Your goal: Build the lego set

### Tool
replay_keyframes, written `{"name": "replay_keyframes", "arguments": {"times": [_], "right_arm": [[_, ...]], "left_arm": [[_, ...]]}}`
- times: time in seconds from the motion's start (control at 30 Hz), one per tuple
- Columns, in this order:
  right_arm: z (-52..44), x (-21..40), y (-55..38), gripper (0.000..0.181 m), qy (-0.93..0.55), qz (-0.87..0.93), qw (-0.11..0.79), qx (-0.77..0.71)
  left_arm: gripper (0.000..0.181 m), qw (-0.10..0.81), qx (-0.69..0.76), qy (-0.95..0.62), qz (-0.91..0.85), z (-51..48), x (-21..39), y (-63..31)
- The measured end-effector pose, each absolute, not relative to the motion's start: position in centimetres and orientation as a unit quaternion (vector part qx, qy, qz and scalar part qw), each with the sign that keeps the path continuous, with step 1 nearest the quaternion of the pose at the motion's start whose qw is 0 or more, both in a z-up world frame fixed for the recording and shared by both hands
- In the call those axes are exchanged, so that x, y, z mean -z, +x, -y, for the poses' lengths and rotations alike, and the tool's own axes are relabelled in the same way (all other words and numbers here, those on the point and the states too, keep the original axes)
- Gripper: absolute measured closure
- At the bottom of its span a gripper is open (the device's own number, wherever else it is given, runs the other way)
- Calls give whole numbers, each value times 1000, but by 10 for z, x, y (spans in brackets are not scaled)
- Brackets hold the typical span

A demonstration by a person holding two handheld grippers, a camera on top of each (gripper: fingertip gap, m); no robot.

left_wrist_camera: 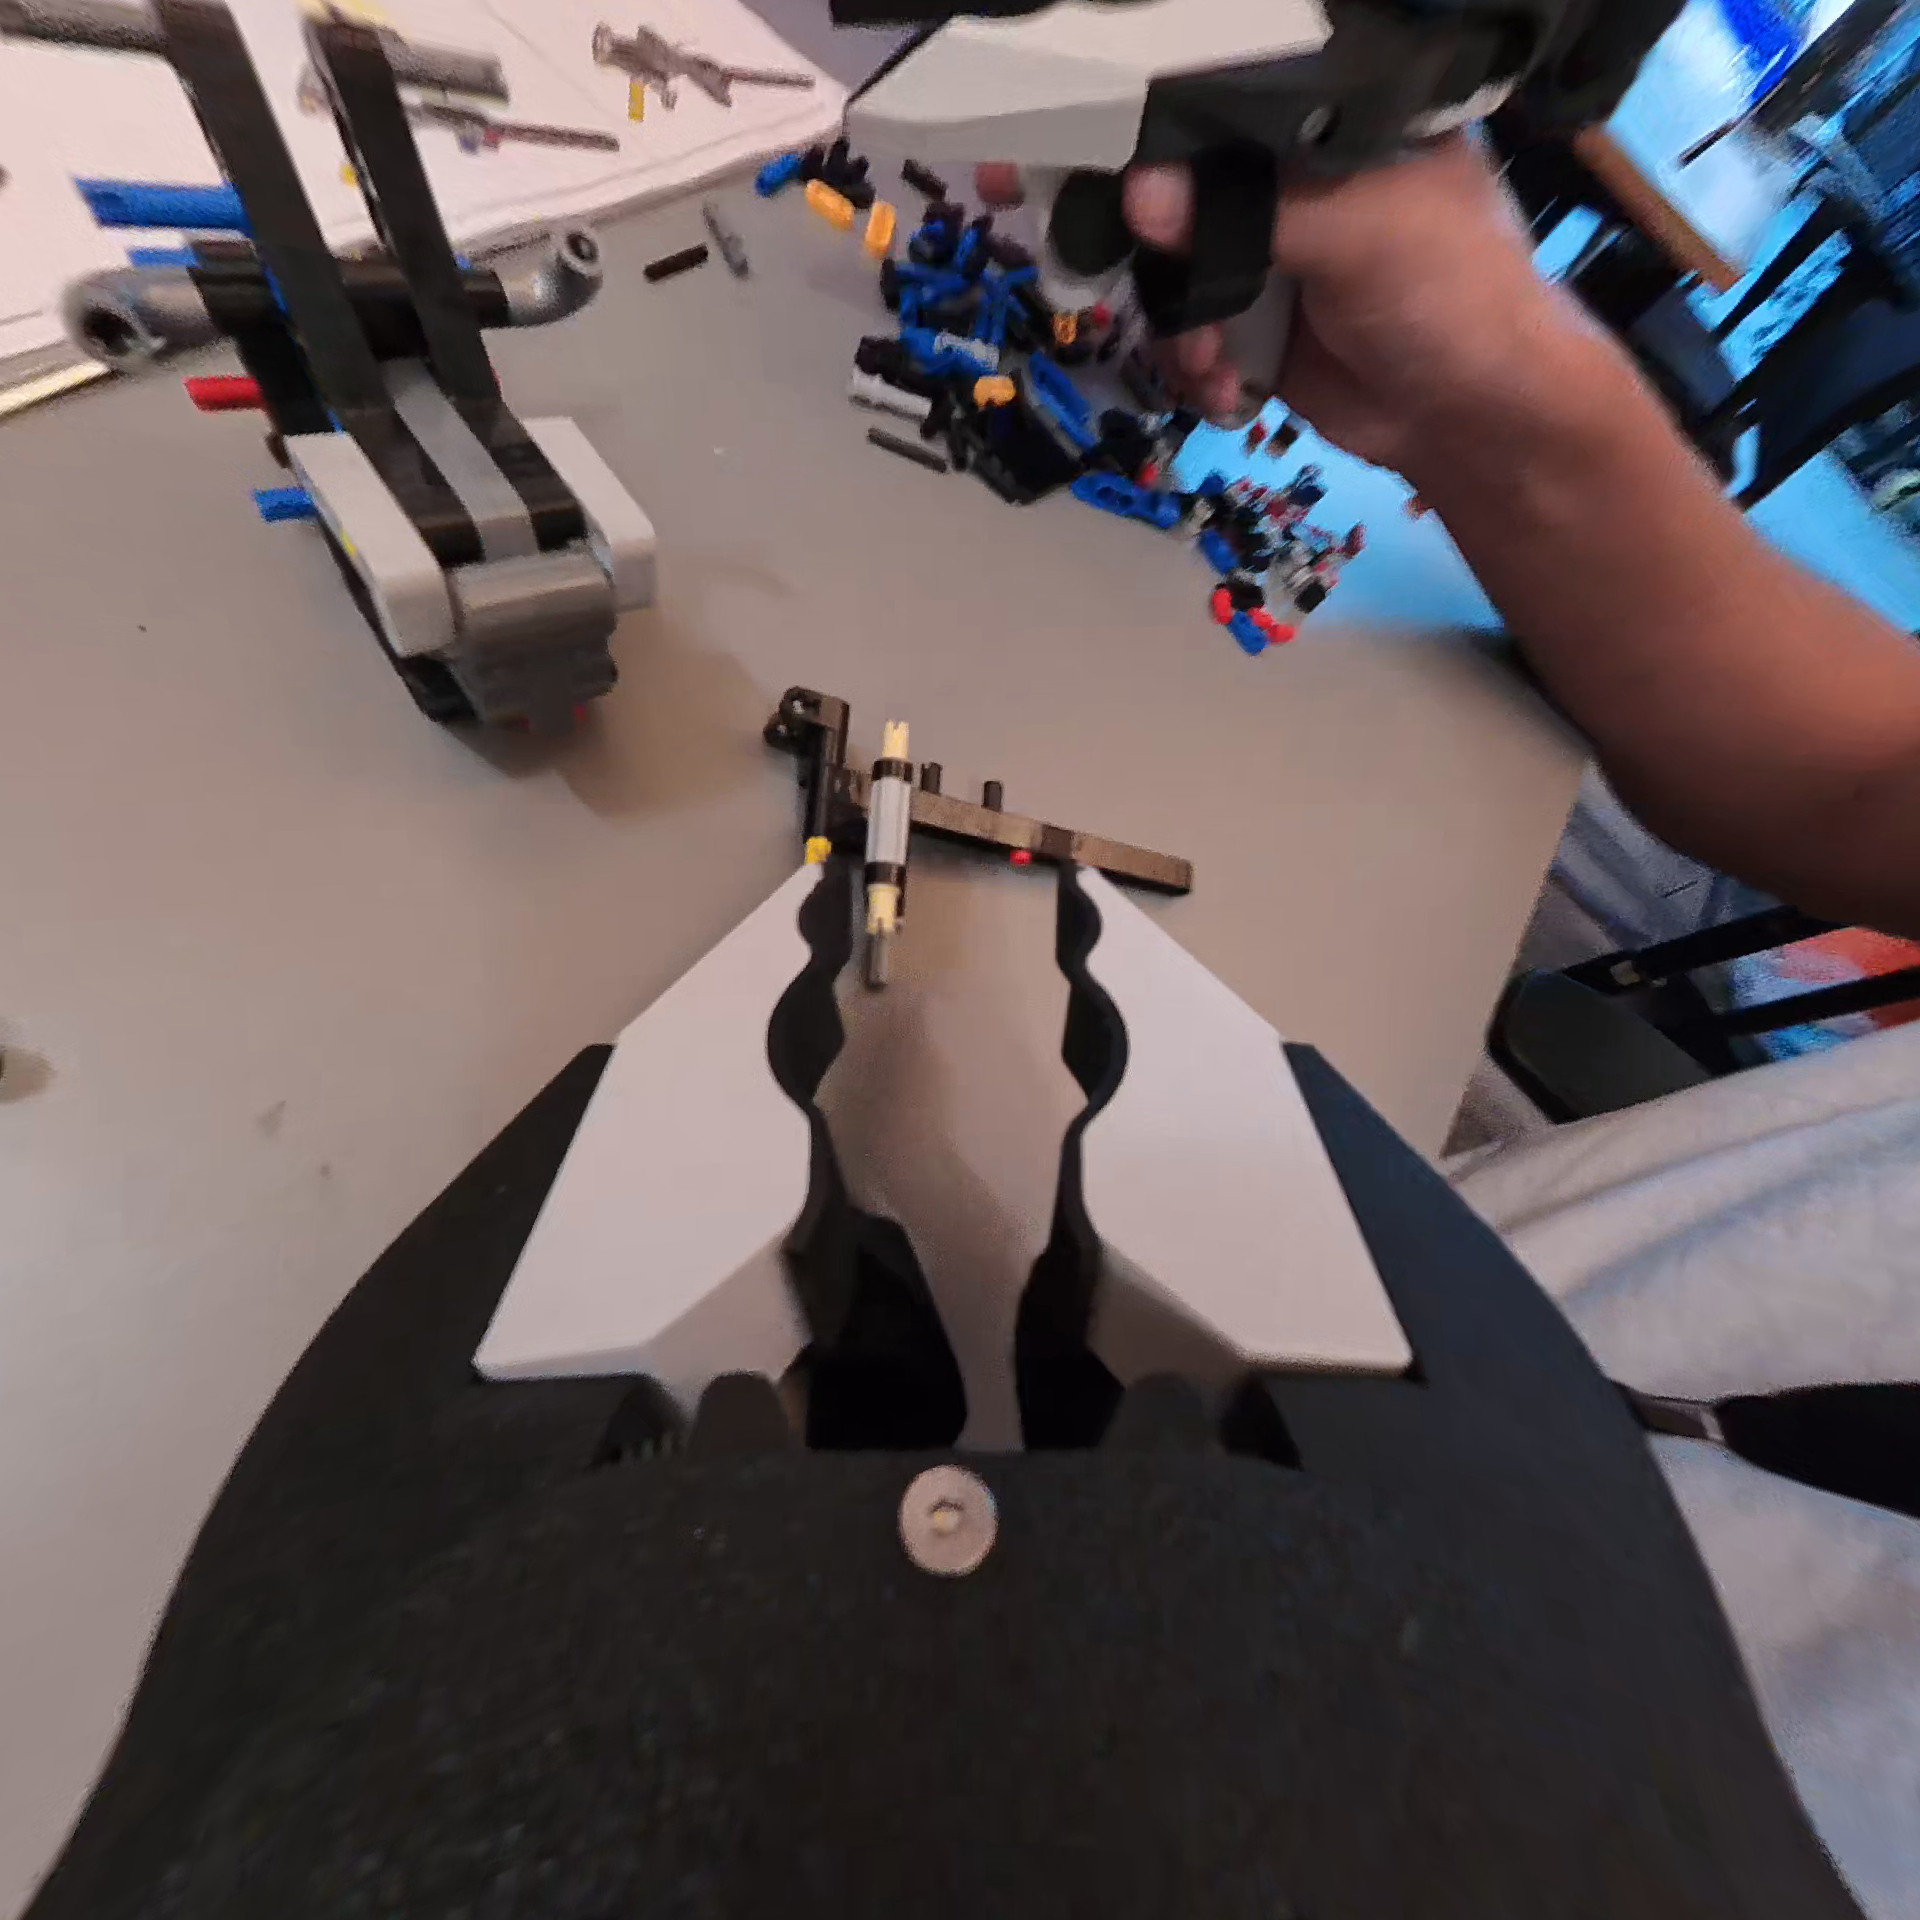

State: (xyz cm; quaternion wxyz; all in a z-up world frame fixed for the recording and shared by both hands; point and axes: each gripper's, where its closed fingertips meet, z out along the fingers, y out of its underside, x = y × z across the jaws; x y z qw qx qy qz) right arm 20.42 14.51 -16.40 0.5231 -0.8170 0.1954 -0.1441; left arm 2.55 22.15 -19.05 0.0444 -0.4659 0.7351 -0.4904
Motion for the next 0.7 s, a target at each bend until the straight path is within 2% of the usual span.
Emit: {"name": "replay_keyframes", "arguments": {"times": [0.1,0.23,0.27,0.37,0.5,0.63,0.7], "right_arm": [[-144,163,207,138,-815,-200,526,141],[-140,165,212,136,-812,-219,522,145],[-139,166,214,135,-810,-229,520,144],[-135,167,221,134,-804,-254,519,141],[-127,172,230,134,-804,-271,508,147],[-125,172,230,137,-802,-283,510,127],[-126,169,229,139,-801,-281,514,123]], "left_arm": [[140,67,550,-437,-708,-232,155,27],[139,244,569,-370,-692,-285,100,68],[138,264,573,-355,-690,-294,90,80],[140,258,611,-320,-677,-306,69,115],[146,237,634,-326,-660,-315,70,151],[148,187,605,-373,-679,-320,106,155],[152,196,591,-383,-683,-328,121,156]]}}
